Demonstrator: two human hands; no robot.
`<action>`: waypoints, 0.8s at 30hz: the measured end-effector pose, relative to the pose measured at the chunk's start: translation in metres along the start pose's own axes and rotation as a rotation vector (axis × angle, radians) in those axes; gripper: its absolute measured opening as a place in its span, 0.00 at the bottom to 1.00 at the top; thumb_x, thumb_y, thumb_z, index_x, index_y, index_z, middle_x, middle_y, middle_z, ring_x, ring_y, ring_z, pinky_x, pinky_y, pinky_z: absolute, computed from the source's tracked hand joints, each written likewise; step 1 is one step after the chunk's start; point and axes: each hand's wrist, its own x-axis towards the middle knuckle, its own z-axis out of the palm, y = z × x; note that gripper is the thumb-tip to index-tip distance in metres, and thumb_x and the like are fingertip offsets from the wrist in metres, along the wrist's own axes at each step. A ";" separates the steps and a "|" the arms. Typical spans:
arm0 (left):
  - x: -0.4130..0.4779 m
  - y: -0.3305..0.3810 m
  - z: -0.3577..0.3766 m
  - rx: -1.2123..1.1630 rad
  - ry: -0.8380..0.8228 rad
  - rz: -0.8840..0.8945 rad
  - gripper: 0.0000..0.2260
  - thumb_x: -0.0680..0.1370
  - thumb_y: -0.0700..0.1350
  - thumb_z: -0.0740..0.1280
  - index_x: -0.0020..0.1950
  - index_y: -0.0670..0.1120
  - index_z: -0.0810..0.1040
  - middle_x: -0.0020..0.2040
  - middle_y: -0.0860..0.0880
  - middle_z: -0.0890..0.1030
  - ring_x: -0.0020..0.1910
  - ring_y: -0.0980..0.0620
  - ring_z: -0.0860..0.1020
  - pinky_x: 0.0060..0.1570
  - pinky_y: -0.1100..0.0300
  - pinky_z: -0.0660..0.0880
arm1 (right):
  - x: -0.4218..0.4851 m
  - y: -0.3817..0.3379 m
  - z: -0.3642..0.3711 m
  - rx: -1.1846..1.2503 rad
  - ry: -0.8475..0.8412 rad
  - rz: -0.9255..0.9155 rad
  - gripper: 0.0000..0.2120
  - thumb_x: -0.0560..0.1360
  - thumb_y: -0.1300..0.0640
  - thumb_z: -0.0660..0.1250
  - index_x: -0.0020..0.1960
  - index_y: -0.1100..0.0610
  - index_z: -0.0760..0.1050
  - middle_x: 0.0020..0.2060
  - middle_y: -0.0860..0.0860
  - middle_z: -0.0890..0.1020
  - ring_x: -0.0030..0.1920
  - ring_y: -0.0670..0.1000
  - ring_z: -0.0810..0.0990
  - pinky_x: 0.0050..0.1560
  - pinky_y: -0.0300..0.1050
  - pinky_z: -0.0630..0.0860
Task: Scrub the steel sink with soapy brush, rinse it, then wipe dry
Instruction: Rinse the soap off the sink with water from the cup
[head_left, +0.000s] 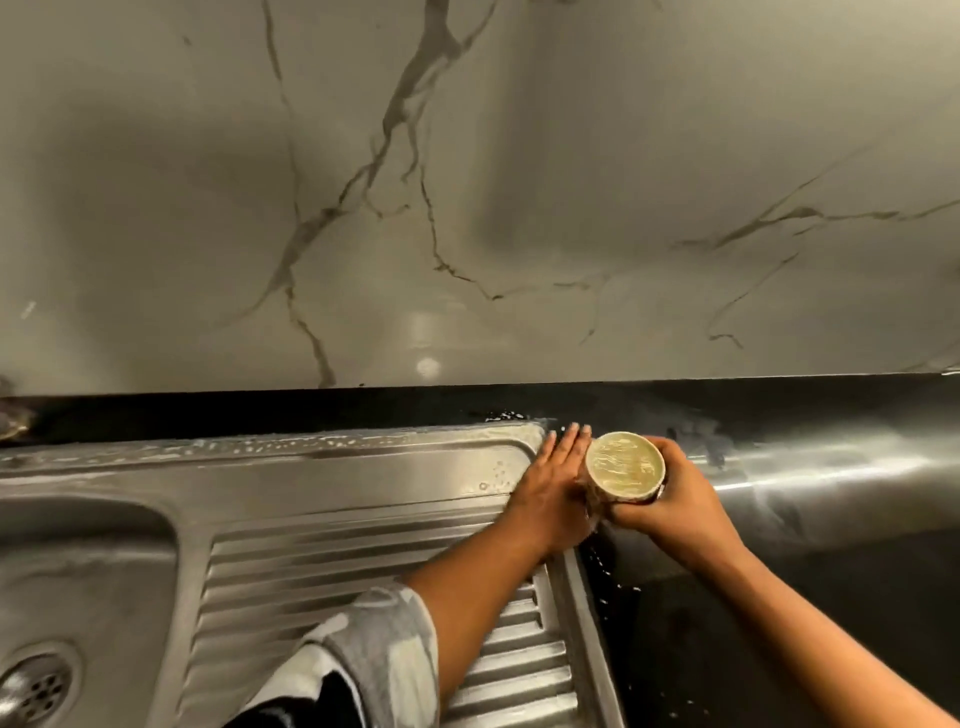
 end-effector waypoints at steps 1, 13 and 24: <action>0.013 -0.003 0.000 0.023 -0.014 -0.013 0.41 0.82 0.55 0.63 0.87 0.46 0.44 0.87 0.41 0.42 0.85 0.42 0.39 0.83 0.41 0.41 | 0.008 0.001 -0.002 -0.026 -0.015 -0.017 0.40 0.52 0.46 0.80 0.63 0.45 0.73 0.52 0.41 0.83 0.51 0.40 0.82 0.51 0.44 0.80; -0.011 -0.010 -0.005 -0.088 0.148 -0.613 0.40 0.85 0.61 0.52 0.84 0.40 0.35 0.83 0.41 0.32 0.83 0.42 0.32 0.83 0.44 0.37 | 0.057 -0.024 0.005 -0.134 -0.154 -0.120 0.41 0.55 0.48 0.84 0.65 0.47 0.72 0.52 0.40 0.81 0.50 0.40 0.80 0.45 0.38 0.76; -0.017 -0.039 0.004 -0.004 0.226 -0.404 0.38 0.86 0.63 0.46 0.86 0.40 0.42 0.86 0.40 0.41 0.86 0.43 0.39 0.84 0.44 0.42 | 0.075 -0.033 0.009 -0.225 -0.178 -0.121 0.41 0.57 0.49 0.86 0.67 0.47 0.72 0.54 0.43 0.82 0.50 0.46 0.80 0.42 0.36 0.72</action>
